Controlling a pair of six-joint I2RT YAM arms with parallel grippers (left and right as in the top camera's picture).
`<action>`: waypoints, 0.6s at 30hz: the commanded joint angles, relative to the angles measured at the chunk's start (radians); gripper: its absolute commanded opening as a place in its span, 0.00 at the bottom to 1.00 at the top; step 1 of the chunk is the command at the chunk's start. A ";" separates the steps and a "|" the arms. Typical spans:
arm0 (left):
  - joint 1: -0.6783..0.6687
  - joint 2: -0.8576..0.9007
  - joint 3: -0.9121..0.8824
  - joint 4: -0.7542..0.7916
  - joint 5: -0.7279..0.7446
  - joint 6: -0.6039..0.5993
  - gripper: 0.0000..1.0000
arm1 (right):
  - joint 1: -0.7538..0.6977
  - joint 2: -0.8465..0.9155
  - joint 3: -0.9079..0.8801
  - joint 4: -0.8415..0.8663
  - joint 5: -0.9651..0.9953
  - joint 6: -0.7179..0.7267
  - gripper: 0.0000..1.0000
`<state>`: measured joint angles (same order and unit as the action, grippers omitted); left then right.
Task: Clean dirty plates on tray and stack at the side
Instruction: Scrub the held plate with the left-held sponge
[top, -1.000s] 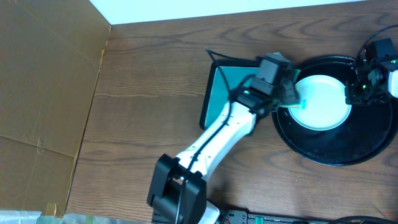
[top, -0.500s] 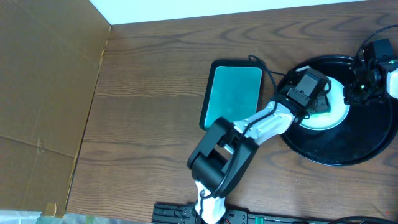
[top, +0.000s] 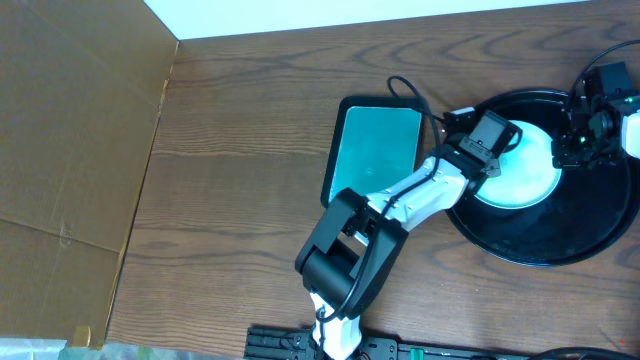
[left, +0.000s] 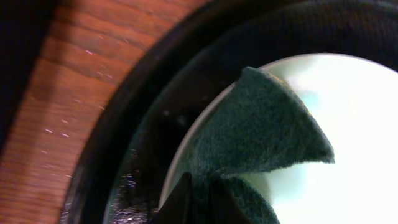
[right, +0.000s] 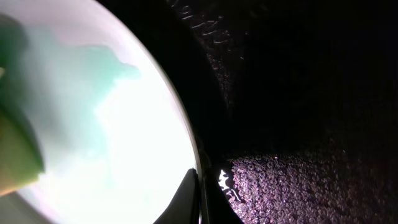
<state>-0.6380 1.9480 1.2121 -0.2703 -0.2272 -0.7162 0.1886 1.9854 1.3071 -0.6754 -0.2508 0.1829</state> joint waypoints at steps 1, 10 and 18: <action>0.044 -0.078 -0.023 -0.011 -0.117 0.031 0.07 | 0.017 0.013 0.000 -0.001 0.000 0.010 0.01; 0.038 -0.167 -0.023 0.075 0.226 -0.070 0.07 | 0.017 0.013 0.000 0.001 0.000 0.011 0.01; -0.007 -0.054 -0.023 0.079 0.279 -0.086 0.07 | 0.017 0.013 -0.003 0.000 0.000 0.011 0.01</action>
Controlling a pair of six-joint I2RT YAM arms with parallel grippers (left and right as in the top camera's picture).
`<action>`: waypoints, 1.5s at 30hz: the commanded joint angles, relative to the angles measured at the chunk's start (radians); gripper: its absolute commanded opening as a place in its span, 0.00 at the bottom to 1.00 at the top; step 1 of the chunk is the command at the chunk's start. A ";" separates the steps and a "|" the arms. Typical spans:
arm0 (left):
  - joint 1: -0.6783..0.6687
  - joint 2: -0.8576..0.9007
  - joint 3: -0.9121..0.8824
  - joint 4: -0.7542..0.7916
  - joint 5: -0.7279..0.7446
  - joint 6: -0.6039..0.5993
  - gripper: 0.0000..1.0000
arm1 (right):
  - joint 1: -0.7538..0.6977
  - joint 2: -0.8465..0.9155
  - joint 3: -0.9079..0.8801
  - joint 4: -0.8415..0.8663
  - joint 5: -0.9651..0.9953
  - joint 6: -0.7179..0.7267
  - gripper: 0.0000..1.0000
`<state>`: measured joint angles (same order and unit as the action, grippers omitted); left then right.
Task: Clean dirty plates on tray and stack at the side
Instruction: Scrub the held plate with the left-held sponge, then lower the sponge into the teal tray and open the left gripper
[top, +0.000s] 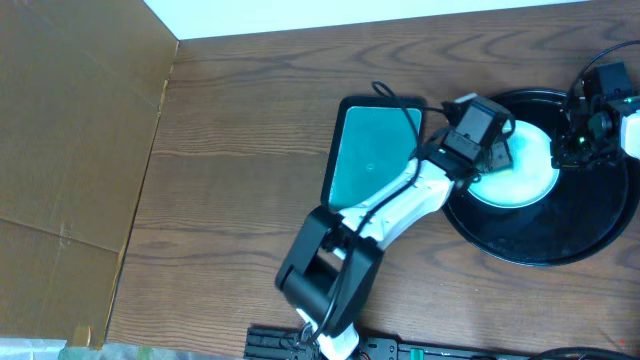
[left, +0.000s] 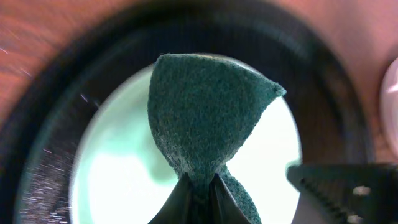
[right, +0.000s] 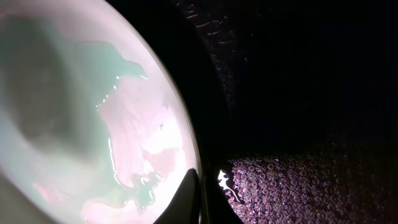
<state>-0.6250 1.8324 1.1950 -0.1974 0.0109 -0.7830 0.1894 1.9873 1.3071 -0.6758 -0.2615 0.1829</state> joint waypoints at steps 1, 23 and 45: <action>-0.022 0.079 -0.006 0.008 0.041 -0.019 0.07 | 0.016 0.011 -0.003 0.000 0.010 0.011 0.01; 0.079 -0.111 -0.005 -0.094 -0.177 0.072 0.07 | 0.016 0.011 -0.014 0.003 0.025 0.010 0.01; 0.460 -0.042 -0.008 -0.320 -0.100 0.207 0.07 | 0.016 0.011 -0.014 0.014 0.024 0.011 0.01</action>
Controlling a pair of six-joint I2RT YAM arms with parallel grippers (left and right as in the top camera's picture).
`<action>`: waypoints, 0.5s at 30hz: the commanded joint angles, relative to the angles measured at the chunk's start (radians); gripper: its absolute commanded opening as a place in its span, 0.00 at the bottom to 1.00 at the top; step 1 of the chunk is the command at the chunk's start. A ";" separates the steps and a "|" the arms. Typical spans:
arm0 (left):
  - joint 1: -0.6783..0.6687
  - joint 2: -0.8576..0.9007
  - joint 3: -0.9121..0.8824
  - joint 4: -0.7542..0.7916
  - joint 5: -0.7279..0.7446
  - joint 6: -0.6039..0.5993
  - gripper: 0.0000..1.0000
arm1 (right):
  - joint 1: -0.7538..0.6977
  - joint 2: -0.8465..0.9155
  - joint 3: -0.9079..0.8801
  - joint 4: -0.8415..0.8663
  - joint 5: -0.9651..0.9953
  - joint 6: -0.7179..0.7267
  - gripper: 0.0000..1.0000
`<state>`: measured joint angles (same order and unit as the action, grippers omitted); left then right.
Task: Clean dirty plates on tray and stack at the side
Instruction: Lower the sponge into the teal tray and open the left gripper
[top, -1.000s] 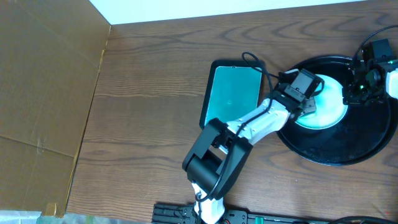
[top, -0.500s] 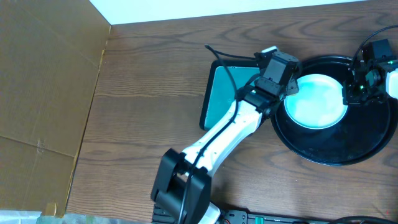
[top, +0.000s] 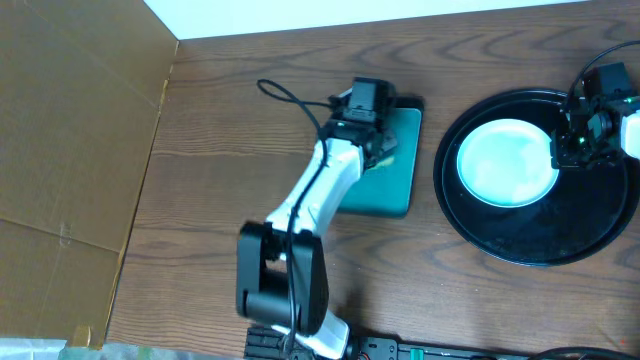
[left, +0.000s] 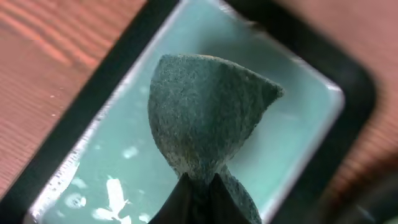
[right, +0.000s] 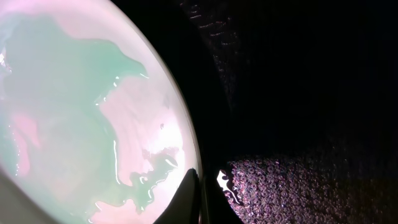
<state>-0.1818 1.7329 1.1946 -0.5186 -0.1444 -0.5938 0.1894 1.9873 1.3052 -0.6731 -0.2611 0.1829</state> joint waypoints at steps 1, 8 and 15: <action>0.023 0.080 -0.007 0.005 0.054 0.017 0.07 | 0.016 0.011 -0.012 0.011 0.024 0.011 0.01; 0.052 0.142 -0.005 0.026 0.051 0.018 0.33 | 0.016 0.011 -0.012 0.011 0.024 0.010 0.01; 0.058 0.022 0.008 -0.005 0.051 0.018 0.54 | 0.016 0.011 -0.010 0.015 0.025 -0.029 0.01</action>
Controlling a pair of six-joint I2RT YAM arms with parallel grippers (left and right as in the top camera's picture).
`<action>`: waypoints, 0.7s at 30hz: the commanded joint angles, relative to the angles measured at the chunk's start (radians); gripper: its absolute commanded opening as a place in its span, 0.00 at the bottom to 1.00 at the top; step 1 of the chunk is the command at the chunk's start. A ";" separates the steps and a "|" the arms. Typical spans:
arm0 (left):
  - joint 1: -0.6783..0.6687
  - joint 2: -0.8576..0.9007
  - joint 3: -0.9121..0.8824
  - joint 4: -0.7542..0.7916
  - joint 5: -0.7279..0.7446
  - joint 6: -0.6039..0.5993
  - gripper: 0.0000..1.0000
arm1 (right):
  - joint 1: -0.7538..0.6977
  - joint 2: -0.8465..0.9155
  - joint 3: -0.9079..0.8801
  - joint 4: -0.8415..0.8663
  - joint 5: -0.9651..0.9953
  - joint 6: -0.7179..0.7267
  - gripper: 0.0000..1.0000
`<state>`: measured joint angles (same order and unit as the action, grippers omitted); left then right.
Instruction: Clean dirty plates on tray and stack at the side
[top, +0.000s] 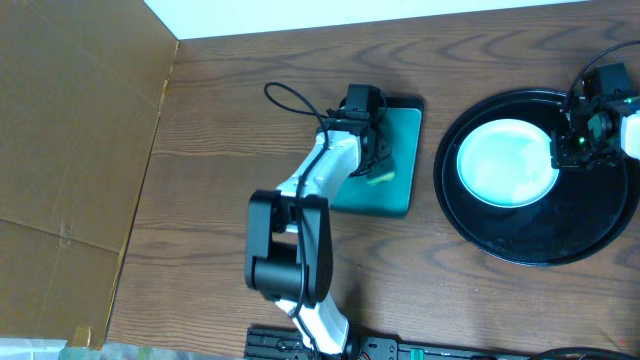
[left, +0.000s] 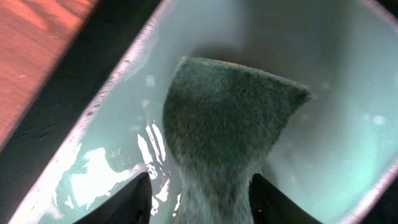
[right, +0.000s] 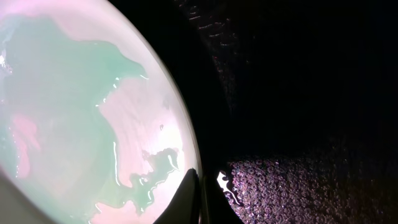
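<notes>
The green scouring sponge (left: 230, 124) lies in the teal water of the rectangular black basin (top: 340, 115), and it shows again as the sponge (top: 381, 173) from overhead. My left gripper (left: 200, 190) is open, one finger on either side of the sponge's near end. A white plate (top: 505, 162) wet with greenish film sits in the round black tray (top: 545, 235). My right gripper (right: 200, 182) is shut on the plate's right rim (right: 186, 134); overhead, the right gripper (top: 572, 140) stands at the plate's right edge.
A cardboard wall (top: 70, 150) runs along the left. The left arm's cable (top: 290, 100) loops over the table beside the basin. Wood tabletop lies between the basin and the round tray.
My left gripper has opened and let go of the sponge, which now rests in the basin's water. The right gripper and plate have not moved.
At first my left gripper held the sponge on the plate's left side in the round tray, then over its middle. Later it held the sponge above the basin, and now the sponge lies released in the water. The right gripper stayed shut on the plate's rim.
</notes>
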<state>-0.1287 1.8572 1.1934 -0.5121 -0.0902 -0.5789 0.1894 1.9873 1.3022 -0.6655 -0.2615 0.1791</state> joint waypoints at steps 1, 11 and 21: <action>0.005 -0.133 0.010 -0.012 -0.003 0.003 0.55 | 0.016 0.010 -0.005 0.006 0.025 -0.032 0.01; 0.005 -0.410 0.009 -0.026 -0.003 0.003 0.78 | 0.034 -0.092 0.075 -0.074 0.124 -0.082 0.01; 0.005 -0.423 0.009 -0.026 -0.003 0.003 0.79 | 0.163 -0.248 0.098 -0.138 0.452 -0.114 0.01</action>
<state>-0.1276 1.4338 1.1934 -0.5350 -0.0849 -0.5785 0.3050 1.7885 1.3823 -0.7948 0.0101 0.0875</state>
